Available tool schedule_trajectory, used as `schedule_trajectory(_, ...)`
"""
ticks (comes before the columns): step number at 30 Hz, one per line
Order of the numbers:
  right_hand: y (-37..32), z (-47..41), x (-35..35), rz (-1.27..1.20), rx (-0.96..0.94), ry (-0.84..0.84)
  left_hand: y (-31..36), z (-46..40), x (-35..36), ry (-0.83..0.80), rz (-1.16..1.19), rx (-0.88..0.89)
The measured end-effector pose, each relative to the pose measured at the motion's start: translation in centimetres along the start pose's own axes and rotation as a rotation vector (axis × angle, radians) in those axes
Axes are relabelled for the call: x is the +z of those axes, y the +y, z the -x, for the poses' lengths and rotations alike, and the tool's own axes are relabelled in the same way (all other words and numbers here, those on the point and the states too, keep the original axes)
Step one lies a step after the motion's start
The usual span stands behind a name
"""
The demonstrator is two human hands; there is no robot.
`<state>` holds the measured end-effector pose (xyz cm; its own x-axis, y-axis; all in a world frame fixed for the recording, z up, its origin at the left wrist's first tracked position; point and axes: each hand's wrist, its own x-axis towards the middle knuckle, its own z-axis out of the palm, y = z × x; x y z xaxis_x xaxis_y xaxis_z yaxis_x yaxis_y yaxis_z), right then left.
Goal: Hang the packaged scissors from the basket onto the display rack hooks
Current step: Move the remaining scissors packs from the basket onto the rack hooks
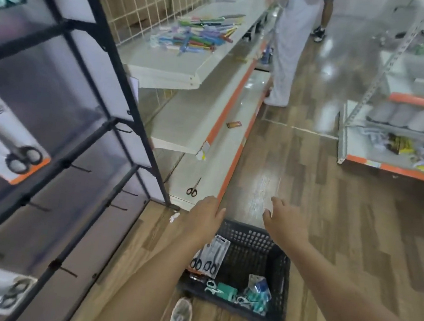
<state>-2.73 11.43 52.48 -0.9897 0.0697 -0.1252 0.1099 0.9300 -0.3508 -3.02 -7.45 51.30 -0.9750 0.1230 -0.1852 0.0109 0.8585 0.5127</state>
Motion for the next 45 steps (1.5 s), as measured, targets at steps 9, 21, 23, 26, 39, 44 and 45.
schedule_trajectory(9, -1.1, 0.4, 10.6, -0.126, 0.249, -0.131, -9.7, -3.4, 2.6, -0.122, -0.061, -0.033)
schedule_trajectory(21, 8.8, -2.8, 37.4, 0.087, 0.141, -0.322, -24.3, -7.2, 27.3, -0.387, 0.003, -0.199)
schedule_trajectory(23, 10.9, -3.7, 43.2, 0.099, 0.08, -0.33, -27.3, -8.2, 32.5, -0.382, 0.015, -0.213)
schedule_trajectory(26, 14.3, -5.6, 51.7, 0.093, 0.036, -0.335, -31.2, -10.2, 39.6, -0.372, -0.036, -0.164)
schedule_trajectory(39, 19.1, -19.4, 67.6, 0.196, -0.191, -0.265, -39.4, -24.6, 56.0, -0.176, -0.208, -0.21)
schedule_trajectory(44, 19.4, -19.1, 71.1, 0.005, -0.003, -0.343, -40.4, -24.8, 57.1, -0.248, -0.211, -0.402)
schedule_trajectory(45, 19.6, -18.8, 71.7, -0.017, 0.02, -0.356, -40.4, -24.6, 57.2, -0.265, -0.219, -0.424)
